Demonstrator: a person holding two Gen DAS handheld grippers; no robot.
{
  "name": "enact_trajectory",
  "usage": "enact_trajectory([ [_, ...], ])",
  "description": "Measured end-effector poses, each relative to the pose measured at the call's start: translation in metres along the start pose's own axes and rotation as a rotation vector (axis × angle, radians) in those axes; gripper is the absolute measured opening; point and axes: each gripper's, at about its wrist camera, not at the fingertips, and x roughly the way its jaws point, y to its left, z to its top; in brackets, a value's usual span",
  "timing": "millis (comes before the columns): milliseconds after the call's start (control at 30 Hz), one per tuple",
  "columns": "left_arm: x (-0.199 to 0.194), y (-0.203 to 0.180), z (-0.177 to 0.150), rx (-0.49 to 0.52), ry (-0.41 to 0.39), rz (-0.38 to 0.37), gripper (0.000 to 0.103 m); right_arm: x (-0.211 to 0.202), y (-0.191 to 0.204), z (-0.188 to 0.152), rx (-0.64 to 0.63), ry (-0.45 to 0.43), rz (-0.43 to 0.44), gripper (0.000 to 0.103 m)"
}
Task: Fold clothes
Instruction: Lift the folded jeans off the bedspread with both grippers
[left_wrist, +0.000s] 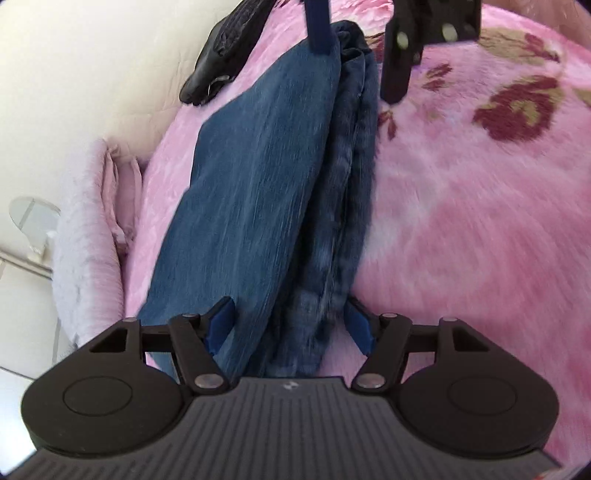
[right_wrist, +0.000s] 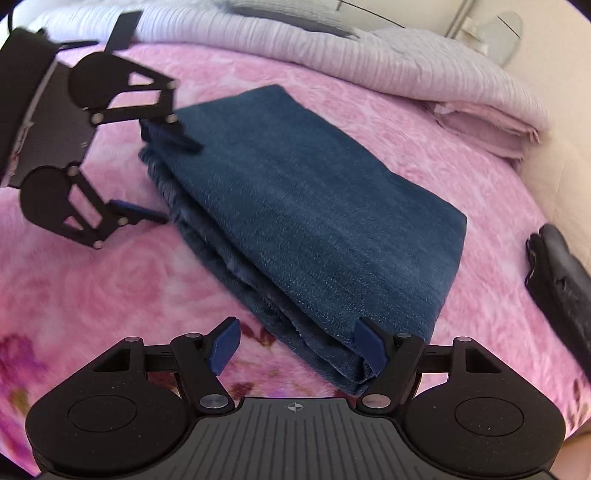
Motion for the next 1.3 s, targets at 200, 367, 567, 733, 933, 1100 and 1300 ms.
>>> enact_trajectory([
  [200, 0.010, 0.004, 0.001, -0.023, 0.005, 0.041, 0.072, 0.020, 0.026, -0.006, -0.222, -0.019, -0.060, 0.072],
  [367, 0.007, 0.027, -0.022, -0.149, 0.053, 0.007, 0.065, 0.030, 0.039, -0.026, -0.453, -0.042, -0.171, 0.072],
  [567, 0.018, 0.017, 0.001, -0.099, 0.100, 0.044, 0.064, 0.050, 0.053, -0.034, -0.651, -0.130, -0.302, 0.073],
  [733, 0.009, 0.012, 0.004, -0.111, 0.134, 0.057, 0.062, 0.055, 0.021, 0.002, -0.510, -0.101, -0.213, 0.066],
  [933, 0.020, 0.005, 0.023, -0.016, 0.149, 0.093, 0.070, 0.019, -0.004, 0.038, -0.444, -0.110, -0.132, 0.035],
  [1100, 0.030, 0.026, 0.017, -0.071, 0.156, 0.092, 0.050, 0.019, -0.002, 0.032, -0.468, -0.113, -0.163, 0.035],
  [1300, 0.024, 0.044, 0.008, -0.187, 0.110, 0.001, 0.042, 0.033, 0.016, -0.003, -0.552, -0.089, -0.217, 0.055],
])
